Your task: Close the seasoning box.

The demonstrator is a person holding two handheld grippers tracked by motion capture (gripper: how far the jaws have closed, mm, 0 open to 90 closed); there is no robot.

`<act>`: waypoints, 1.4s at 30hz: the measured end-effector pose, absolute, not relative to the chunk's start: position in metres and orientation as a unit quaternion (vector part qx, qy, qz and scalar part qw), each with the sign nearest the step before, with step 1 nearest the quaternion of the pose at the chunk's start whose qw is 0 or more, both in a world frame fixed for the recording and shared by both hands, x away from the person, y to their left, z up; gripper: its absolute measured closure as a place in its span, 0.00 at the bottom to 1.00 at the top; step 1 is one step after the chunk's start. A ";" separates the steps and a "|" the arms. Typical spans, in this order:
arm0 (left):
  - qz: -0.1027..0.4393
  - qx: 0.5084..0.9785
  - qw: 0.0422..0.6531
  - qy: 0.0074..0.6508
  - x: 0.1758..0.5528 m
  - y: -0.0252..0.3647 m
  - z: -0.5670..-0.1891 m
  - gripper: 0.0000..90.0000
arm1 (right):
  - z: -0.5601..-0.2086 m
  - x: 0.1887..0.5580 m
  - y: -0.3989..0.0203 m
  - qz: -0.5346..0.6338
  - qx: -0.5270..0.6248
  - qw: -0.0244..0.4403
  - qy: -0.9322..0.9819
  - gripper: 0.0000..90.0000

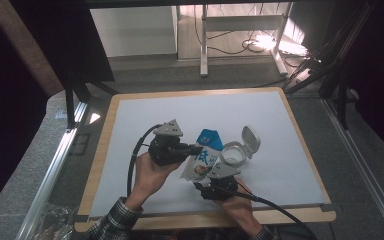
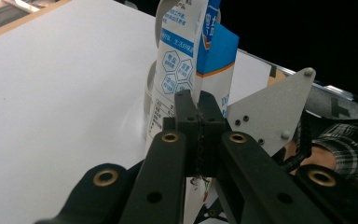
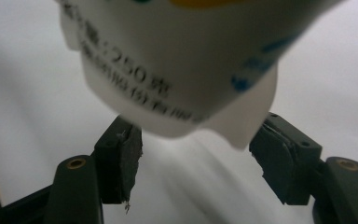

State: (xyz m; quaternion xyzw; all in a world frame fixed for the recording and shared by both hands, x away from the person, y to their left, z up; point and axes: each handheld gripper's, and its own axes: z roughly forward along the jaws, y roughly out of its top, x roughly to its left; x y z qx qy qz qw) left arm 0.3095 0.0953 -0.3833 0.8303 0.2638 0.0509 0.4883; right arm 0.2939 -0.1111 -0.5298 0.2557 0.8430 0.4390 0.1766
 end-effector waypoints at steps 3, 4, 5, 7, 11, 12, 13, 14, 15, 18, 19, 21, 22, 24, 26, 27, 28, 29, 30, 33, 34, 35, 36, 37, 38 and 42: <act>0.049 0.830 0.489 0.264 0.309 0.095 -0.383 1.00 | -0.530 0.294 -0.109 0.439 0.258 0.186 0.840 0.38; 0.047 0.829 0.490 0.265 0.310 0.095 -0.383 1.00 | -0.531 0.295 -0.108 0.439 0.258 0.188 0.840 0.38; 0.046 0.829 0.490 0.266 0.310 0.095 -0.383 1.00 | -0.531 0.295 -0.108 0.440 0.257 0.192 0.839 0.38; 0.045 0.829 0.490 0.267 0.310 0.095 -0.383 1.00 | -0.531 0.295 -0.108 0.439 0.259 0.196 0.838 0.38; 0.042 0.828 0.490 0.268 0.310 0.095 -0.383 1.00 | -0.532 0.295 -0.107 0.439 0.259 0.203 0.836 0.39; 0.042 0.828 0.490 0.268 0.310 0.095 -0.383 1.00 | -0.532 0.295 -0.107 0.439 0.259 0.203 0.836 0.39; 0.041 0.829 0.489 0.270 0.311 0.095 -0.383 1.00 | -0.532 0.296 -0.107 0.437 0.258 0.208 0.836 0.39; 0.041 0.829 0.489 0.270 0.311 0.095 -0.383 1.00 | -0.532 0.295 -0.106 0.436 0.258 0.210 0.836 0.39; 0.039 0.827 0.491 0.271 0.311 0.095 -0.383 1.00 | -0.533 0.295 -0.106 0.435 0.257 0.213 0.836 0.39; 0.036 0.826 0.492 0.274 0.311 0.095 -0.384 1.00 | -0.533 0.295 -0.106 0.440 0.259 0.217 0.832 0.39; 0.034 0.824 0.494 0.275 0.311 0.095 -0.384 1.00 | -0.532 0.295 -0.106 0.440 0.259 0.218 0.832 0.39; 0.030 0.823 0.495 0.276 0.312 0.095 -0.384 1.00 | -0.532 0.295 -0.106 0.446 0.262 0.217 0.828 0.39; 0.029 0.824 0.495 0.276 0.312 0.094 -0.384 1.00 | -0.531 0.295 -0.106 0.448 0.260 0.222 0.827 0.39; 0.029 0.825 0.494 0.275 0.312 0.094 -0.385 1.00 | -0.531 0.294 -0.105 0.454 0.264 0.218 0.823 0.39; 0.030 0.825 0.492 0.276 0.313 0.092 -0.386 1.00 | -0.528 0.292 -0.106 0.463 0.258 0.216 0.820 0.42; 0.028 0.825 0.493 0.276 0.313 0.091 -0.386 1.00 | -0.528 0.291 -0.106 0.464 0.256 0.213 0.821 0.44; 0.027 0.825 0.493 0.276 0.314 0.091 -0.386 1.00 | -0.528 0.291 -0.106 0.464 0.256 0.213 0.821 0.44; 0.031 0.825 0.491 0.276 0.315 0.090 -0.387 1.00 | -0.528 0.291 -0.106 0.465 0.251 0.207 0.823 0.48; 0.031 0.825 0.491 0.276 0.315 0.090 -0.387 1.00 | -0.528 0.291 -0.106 0.465 0.251 0.207 0.823 0.48; 0.031 0.827 0.488 0.276 0.317 0.086 -0.388 1.00 | -0.528 0.289 -0.106 0.465 0.241 0.201 0.828 0.55; 0.031 0.827 0.488 0.276 0.317 0.086 -0.388 1.00 | -0.528 0.289 -0.106 0.465 0.241 0.201 0.828 0.55; 0.033 0.829 0.486 0.276 0.319 0.083 -0.389 1.00 | -0.528 0.288 -0.106 0.465 0.237 0.200 0.829 0.56; 0.032 0.829 0.485 0.276 0.319 0.082 -0.389 1.00 | -0.528 0.287 -0.106 0.464 0.237 0.194 0.831 0.56; 0.034 0.830 0.484 0.276 0.320 0.082 -0.390 1.00 | -0.528 0.287 -0.106 0.466 0.236 0.191 0.831 0.56; 0.034 0.830 0.484 0.276 0.320 0.082 -0.390 1.00 | -0.527 0.287 -0.107 0.466 0.237 0.185 0.832 0.56; 0.032 0.831 0.482 0.277 0.325 0.079 -0.391 1.00 | -0.527 0.287 -0.108 0.467 0.233 0.173 0.835 0.57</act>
